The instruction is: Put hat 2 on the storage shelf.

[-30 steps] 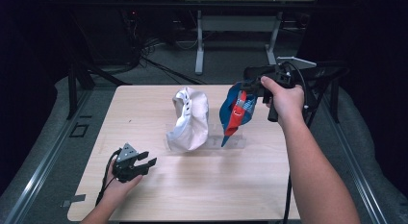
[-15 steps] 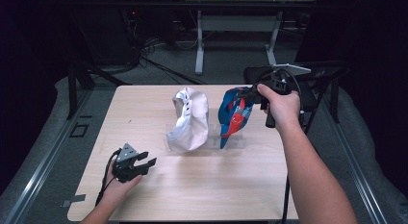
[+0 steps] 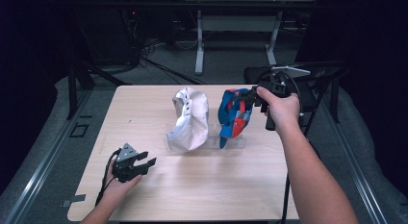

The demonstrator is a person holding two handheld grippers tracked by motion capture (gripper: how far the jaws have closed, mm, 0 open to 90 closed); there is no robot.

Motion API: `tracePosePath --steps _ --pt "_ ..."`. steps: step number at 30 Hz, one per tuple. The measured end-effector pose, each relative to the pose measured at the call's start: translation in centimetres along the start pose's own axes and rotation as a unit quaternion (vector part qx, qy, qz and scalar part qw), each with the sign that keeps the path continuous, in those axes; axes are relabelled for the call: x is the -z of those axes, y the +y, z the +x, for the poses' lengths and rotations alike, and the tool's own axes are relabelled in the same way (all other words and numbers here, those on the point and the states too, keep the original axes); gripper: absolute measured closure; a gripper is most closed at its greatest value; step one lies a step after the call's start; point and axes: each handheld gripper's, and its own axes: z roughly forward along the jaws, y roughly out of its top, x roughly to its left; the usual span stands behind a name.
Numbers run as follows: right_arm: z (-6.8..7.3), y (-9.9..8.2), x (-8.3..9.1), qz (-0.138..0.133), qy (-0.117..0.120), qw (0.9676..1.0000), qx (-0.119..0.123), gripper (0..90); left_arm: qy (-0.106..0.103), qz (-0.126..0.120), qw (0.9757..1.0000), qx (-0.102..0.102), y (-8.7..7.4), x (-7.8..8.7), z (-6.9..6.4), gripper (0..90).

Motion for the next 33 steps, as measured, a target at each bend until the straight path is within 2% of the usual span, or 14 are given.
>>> tracePosePath --steps 7,12,21,27,33 --pt "0.0 -0.2 0.5 -0.010 -0.017 0.9998 0.008 67.3 0.002 0.002 1.0000 0.001 0.0 -0.1 0.0 54.5" --pt "0.1 -0.3 0.9 -0.020 -0.016 0.9996 0.011 63.3 0.002 0.002 1.0000 0.000 0.0 0.0 0.1 54.3" --pt "1.1 -0.9 1.5 -0.029 -0.046 0.9973 0.049 55.1 0.005 0.003 1.0000 0.000 0.0 0.0 0.2 52.2" --pt "1.5 -1.7 1.3 -0.026 -0.069 0.9927 0.095 51.8 0.008 0.001 1.0000 0.004 -0.1 0.0 0.2 51.6" --pt "2.0 -2.5 1.2 -0.020 -0.075 0.9895 0.122 51.0 0.008 0.002 0.9999 0.006 -0.1 0.0 0.3 51.7"
